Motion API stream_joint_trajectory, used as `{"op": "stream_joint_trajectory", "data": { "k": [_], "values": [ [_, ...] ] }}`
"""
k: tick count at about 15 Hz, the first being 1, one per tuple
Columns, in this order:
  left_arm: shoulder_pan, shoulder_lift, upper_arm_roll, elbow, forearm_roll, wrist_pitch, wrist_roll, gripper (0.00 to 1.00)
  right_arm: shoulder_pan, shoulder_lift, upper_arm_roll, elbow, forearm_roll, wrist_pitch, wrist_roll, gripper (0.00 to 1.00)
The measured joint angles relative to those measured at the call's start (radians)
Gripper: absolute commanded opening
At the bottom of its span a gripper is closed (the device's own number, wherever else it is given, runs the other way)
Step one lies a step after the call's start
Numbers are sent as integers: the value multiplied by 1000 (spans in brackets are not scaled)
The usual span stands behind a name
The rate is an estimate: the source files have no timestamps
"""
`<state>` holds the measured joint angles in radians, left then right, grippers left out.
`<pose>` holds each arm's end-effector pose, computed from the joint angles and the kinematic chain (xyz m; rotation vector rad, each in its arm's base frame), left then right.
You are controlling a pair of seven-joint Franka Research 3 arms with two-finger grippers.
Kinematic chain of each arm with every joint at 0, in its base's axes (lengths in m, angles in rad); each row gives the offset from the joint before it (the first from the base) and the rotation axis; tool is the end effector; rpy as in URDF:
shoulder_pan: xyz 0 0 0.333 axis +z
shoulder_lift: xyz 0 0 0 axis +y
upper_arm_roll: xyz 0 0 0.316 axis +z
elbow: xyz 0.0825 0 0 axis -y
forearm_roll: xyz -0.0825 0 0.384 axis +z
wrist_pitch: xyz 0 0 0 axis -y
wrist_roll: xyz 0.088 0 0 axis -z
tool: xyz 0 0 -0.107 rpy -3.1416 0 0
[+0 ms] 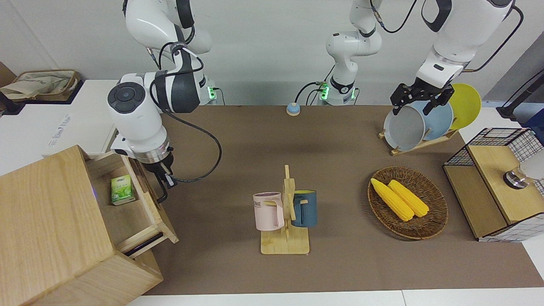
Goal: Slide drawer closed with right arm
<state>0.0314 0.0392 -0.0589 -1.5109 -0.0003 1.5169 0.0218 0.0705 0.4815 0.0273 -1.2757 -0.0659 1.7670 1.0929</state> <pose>0.5612 -0.0148 0.6261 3.1377 -0.0774 -0.0520 0.6987 0.0587 0.4788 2.7341 -1.4684 0.0581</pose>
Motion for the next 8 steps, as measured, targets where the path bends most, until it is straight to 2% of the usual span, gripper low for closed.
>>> {"op": "stream_joint_trajectory", "data": {
  "k": [8],
  "values": [
    [0,0,0,0,0,0,0,993,-73,1,2,29,0,6,-98,0]
  ]
}}
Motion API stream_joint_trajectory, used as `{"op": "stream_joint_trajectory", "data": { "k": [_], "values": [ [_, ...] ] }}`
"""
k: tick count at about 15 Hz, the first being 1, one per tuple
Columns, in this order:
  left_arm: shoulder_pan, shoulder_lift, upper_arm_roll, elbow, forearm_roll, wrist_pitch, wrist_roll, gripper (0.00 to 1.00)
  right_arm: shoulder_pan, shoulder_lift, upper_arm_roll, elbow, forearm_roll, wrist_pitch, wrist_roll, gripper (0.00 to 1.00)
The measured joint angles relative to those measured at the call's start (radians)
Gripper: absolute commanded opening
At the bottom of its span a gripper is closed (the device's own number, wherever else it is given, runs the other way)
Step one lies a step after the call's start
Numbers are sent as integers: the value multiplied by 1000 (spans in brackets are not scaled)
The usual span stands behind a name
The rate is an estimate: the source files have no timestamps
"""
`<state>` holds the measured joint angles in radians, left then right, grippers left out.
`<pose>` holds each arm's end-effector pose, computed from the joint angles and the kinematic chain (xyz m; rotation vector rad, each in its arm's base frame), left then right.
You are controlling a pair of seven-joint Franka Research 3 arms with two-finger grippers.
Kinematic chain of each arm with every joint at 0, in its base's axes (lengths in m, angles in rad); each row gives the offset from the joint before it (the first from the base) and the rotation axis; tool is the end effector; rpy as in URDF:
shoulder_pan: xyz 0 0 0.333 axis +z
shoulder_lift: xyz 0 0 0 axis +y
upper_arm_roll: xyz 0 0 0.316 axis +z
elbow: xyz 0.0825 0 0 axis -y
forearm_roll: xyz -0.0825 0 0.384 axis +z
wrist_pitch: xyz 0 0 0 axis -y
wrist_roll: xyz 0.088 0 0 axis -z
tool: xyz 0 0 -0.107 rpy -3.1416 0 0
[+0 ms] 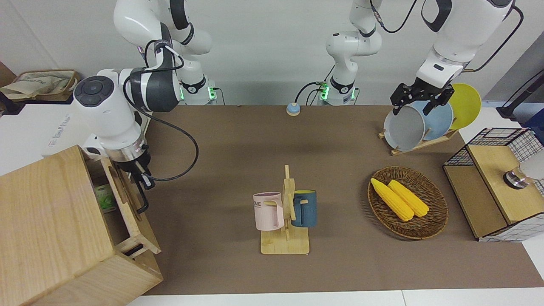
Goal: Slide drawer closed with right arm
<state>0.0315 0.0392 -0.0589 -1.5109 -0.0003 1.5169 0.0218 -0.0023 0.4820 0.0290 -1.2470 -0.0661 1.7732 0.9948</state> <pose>0.5612 -0.0147 0.6261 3.1377 -0.0772 -0.0520 0.7044 0.0086 0.4929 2.7645 -1.4390 0.0997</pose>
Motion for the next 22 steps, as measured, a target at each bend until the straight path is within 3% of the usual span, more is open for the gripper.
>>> {"op": "stream_joint_trajectory", "data": {
  "k": [5,10,18,22],
  "values": [
    [0,0,0,0,0,0,0,993,-49,1,6,11,0,13,-50,0],
    [0,0,0,0,0,0,0,993,-108,3,60,20,1,13,-67,0],
    [0,0,0,0,0,0,0,993,-109,6,67,22,0,13,-69,0],
    [0,0,0,0,0,0,0,993,-75,11,77,22,0,9,-86,0]
  ]
}}
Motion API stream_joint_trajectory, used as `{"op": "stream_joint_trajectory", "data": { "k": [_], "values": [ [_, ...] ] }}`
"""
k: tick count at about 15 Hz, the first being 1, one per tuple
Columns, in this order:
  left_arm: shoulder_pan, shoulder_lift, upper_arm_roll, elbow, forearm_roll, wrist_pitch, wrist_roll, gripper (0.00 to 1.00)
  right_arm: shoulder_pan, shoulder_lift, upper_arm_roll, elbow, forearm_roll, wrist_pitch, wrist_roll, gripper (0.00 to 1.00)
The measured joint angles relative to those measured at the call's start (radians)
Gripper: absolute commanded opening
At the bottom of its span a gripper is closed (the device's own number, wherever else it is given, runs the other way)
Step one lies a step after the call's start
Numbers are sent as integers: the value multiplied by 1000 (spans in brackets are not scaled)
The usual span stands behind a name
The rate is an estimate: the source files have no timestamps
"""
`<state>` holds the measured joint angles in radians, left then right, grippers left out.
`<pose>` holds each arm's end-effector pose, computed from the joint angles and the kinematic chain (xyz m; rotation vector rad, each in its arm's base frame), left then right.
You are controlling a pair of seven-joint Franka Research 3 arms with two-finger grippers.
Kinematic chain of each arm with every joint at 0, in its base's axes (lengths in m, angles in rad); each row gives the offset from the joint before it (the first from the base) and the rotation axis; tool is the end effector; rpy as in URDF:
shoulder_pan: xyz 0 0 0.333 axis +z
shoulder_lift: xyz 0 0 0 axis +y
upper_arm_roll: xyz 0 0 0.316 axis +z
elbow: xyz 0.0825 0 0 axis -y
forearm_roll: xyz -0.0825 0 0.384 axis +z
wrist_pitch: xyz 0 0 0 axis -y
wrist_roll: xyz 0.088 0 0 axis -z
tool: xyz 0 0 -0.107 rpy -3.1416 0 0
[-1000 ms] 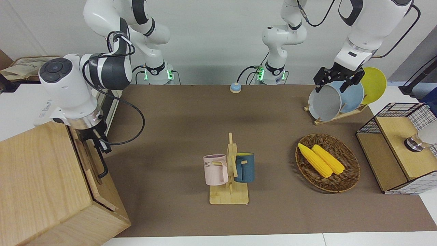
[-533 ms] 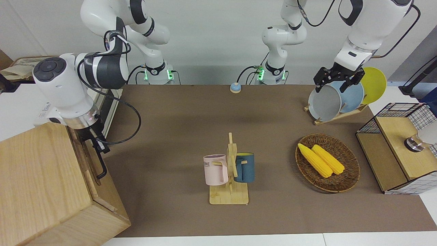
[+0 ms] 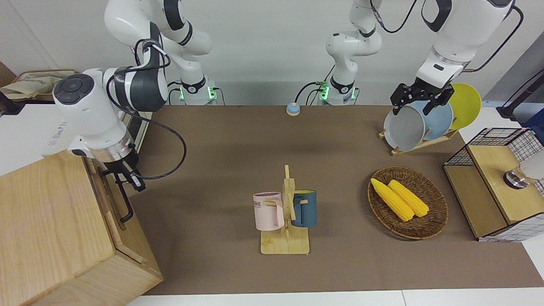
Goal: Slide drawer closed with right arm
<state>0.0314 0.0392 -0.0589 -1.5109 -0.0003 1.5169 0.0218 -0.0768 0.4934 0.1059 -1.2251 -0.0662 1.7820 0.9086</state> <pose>0.5612 -0.0148 0.6261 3.1377 -0.0774 -0.0520 0.7087 -0.0022 0.4975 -2.8251 1.3334 -0.1029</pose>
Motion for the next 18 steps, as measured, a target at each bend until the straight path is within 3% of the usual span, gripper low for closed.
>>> {"op": "stream_joint_trajectory", "data": {
  "k": [4,8,15,18],
  "values": [
    [0,0,0,0,0,0,0,993,82,-9,1,7,0,-40,-52,0],
    [0,0,0,0,0,0,0,993,122,-73,2,-12,1,-78,-143,0],
    [0,0,0,0,0,0,0,993,173,-286,-3,-146,8,-191,-377,0],
    [0,0,0,0,0,0,0,993,202,-356,-40,-188,11,-234,-493,0]
  ]
}}
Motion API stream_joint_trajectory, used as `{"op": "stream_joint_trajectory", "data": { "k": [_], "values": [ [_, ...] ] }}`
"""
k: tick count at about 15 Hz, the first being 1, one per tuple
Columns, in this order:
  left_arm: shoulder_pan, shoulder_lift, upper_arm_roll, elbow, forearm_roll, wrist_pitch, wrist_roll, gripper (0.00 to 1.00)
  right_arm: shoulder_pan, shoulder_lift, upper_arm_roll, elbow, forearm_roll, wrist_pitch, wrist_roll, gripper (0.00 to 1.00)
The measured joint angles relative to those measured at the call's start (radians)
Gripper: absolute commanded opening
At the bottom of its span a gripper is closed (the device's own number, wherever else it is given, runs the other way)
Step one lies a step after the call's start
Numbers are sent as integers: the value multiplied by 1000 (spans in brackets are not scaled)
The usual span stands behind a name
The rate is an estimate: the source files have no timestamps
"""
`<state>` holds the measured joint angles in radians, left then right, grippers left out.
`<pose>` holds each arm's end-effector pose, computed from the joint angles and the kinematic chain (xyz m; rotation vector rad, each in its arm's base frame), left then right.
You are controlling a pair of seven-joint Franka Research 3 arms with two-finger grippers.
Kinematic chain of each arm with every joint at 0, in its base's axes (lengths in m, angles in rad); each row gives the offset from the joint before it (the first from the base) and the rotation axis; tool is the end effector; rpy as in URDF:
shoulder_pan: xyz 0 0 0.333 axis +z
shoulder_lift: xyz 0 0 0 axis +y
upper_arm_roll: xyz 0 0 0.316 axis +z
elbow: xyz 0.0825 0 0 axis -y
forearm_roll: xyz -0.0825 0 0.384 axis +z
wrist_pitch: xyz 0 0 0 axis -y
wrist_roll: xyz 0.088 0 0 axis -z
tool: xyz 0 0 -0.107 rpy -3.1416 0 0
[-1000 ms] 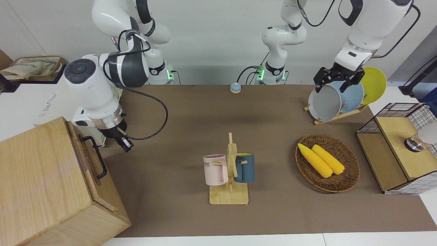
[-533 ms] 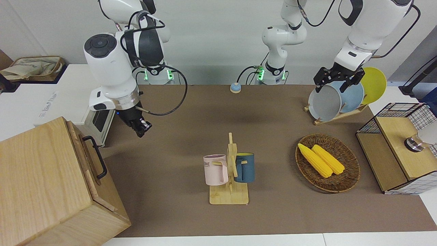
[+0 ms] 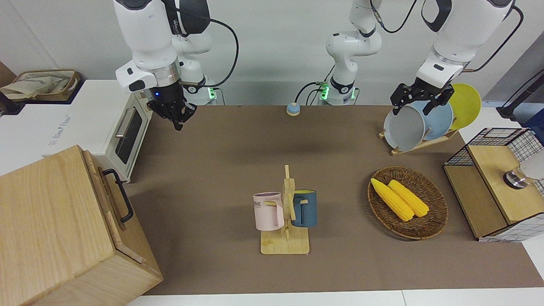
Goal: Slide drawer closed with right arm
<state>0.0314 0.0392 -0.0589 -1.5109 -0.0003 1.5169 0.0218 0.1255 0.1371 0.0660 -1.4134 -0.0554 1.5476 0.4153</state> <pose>0.5612 -0.0148 0.6261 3.1377 -0.0774 -0.0520 0.5856 0.1044 0.6181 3.0768 -0.3486 0.0176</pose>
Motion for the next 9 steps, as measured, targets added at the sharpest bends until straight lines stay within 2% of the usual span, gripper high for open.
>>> {"op": "stream_joint_trajectory", "data": {
  "k": [4,7,9],
  "values": [
    [0,0,0,0,0,0,0,993,75,-62,-111,-52,9,-19,-192,0],
    [0,0,0,0,0,0,0,993,83,-82,-150,-72,16,-22,-312,14],
    [0,0,0,0,0,0,0,993,82,-86,-165,-79,29,-24,-375,191]
  ]
}}
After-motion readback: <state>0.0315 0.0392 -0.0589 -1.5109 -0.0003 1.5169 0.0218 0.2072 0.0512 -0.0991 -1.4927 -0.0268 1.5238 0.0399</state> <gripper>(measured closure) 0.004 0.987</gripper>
